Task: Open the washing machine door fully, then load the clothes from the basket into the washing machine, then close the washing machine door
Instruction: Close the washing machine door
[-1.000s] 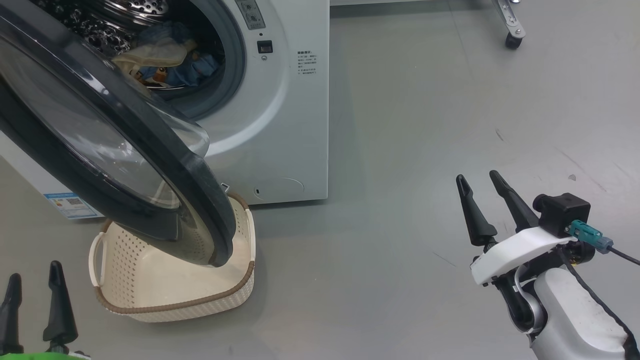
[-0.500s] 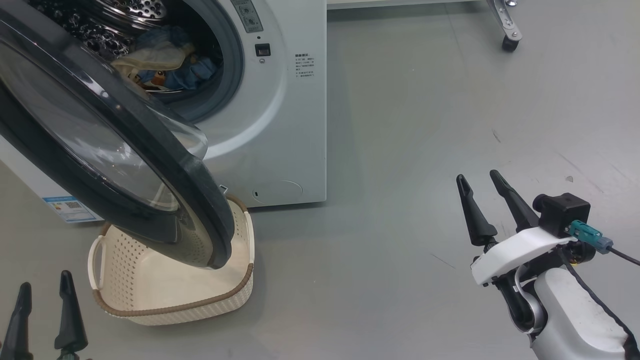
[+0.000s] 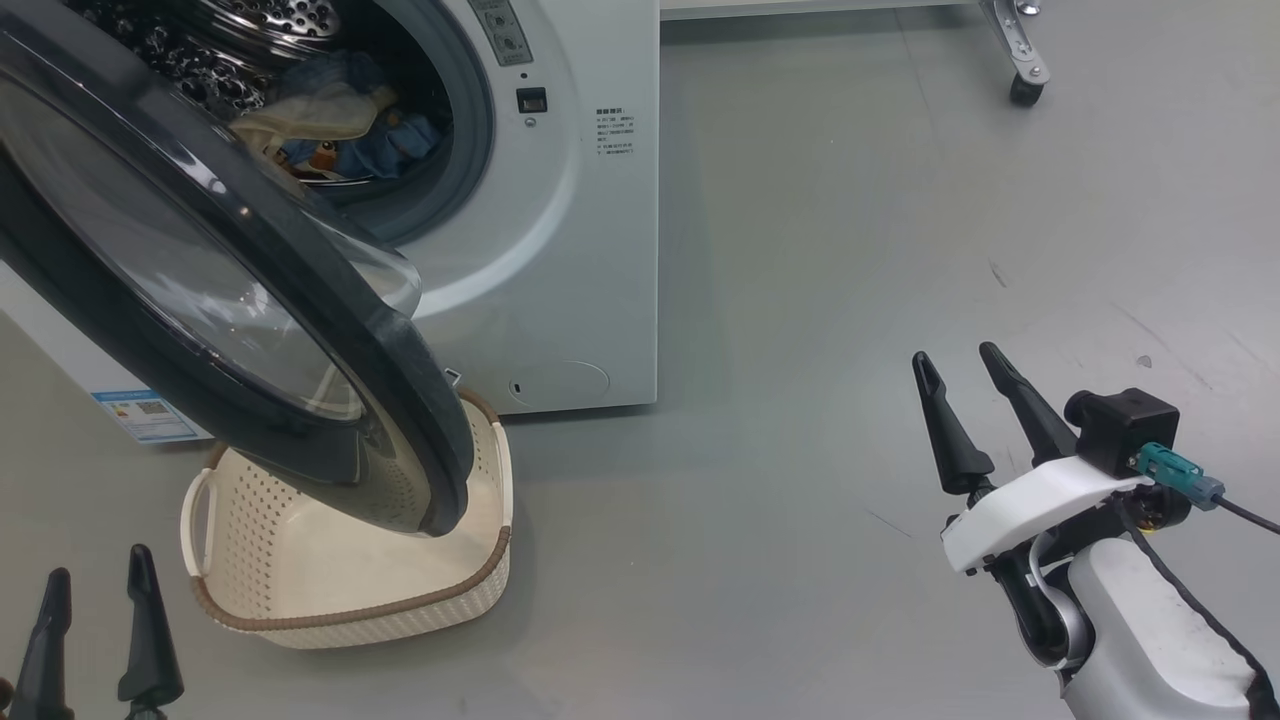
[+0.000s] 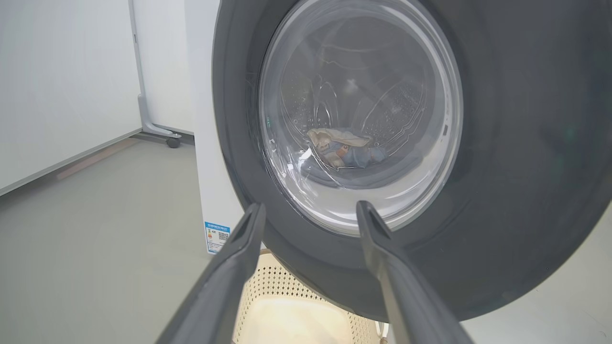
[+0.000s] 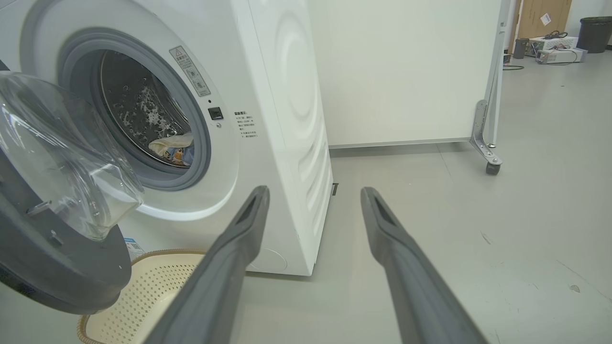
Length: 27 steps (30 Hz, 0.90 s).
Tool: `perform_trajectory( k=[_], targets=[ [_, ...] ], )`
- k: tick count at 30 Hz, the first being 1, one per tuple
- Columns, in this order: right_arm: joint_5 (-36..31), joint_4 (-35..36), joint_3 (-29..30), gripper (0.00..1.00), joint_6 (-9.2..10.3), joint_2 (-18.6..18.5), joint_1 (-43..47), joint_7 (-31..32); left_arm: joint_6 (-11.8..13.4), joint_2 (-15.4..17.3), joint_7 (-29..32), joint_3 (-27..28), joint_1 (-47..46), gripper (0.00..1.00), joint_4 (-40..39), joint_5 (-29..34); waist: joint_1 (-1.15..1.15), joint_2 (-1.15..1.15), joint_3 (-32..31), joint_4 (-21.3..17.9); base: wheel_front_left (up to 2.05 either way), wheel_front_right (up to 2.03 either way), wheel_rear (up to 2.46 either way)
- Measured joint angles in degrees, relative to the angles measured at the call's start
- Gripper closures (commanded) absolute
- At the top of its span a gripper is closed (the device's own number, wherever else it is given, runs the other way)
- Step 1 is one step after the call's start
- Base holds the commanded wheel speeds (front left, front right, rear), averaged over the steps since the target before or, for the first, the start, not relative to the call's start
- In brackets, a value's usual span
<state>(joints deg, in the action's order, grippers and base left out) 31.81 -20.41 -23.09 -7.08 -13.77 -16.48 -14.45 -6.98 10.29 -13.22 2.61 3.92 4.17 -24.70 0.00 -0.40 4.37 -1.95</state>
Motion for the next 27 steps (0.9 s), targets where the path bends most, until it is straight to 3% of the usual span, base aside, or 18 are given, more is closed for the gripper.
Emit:
perform_trajectory(
  k=[4, 6, 7, 9, 10, 27],
  targets=[
    [0.0, -0.01, 0.04, 0.0, 0.0, 0.04, 0.05, 0.0, 0.0, -0.25, -0.43, -0.08, -0.13, 0.0, 0.2, 0.0, 0.0, 0.0, 0.03, 0.18, 0.0, 0.0, 0.0],
    [0.0, -0.01, 0.09, 0.47, 0.0, 0.1, 0.05, 0.0, 0.0, -0.37, -0.44, -0.14, -0.14, 0.0, 0.34, 0.0, 0.0, 0.0, 0.05, 0.28, 0.0, 0.0, 0.0],
    [0.0, -0.01, 0.11, 0.64, 0.0, 0.13, 0.05, 0.0, 0.0, -0.44, -0.44, -0.2, -0.15, 0.0, 0.44, 0.0, 0.0, 0.0, 0.07, 0.34, 0.0, 0.0, 0.0],
    [0.0, 0.02, 0.16, 0.9, 0.0, 0.14, 0.05, 0.0, 0.0, -0.57, -0.49, -0.29, -0.17, 0.0, 0.62, 0.0, 0.0, 0.0, 0.11, 0.48, 0.0, 0.0, 0.0],
    [-0.01, 0.09, 0.14, 0.97, 0.0, 0.14, 0.05, 0.0, 0.0, -0.64, -0.51, -0.31, -0.18, 0.0, 0.69, 0.0, 0.0, 0.0, 0.13, 0.57, 0.0, 0.0, 0.0],
    [-1.96, 7.06, 1.09, 1.0, 0.0, -0.87, -4.1, 0.0, 0.0, -1.42, -0.92, -2.54, -1.69, 0.0, 2.89, 0.07, 0.0, 0.0, 0.1, 5.05, 0.0, 0.0, 0.0]
  ],
)
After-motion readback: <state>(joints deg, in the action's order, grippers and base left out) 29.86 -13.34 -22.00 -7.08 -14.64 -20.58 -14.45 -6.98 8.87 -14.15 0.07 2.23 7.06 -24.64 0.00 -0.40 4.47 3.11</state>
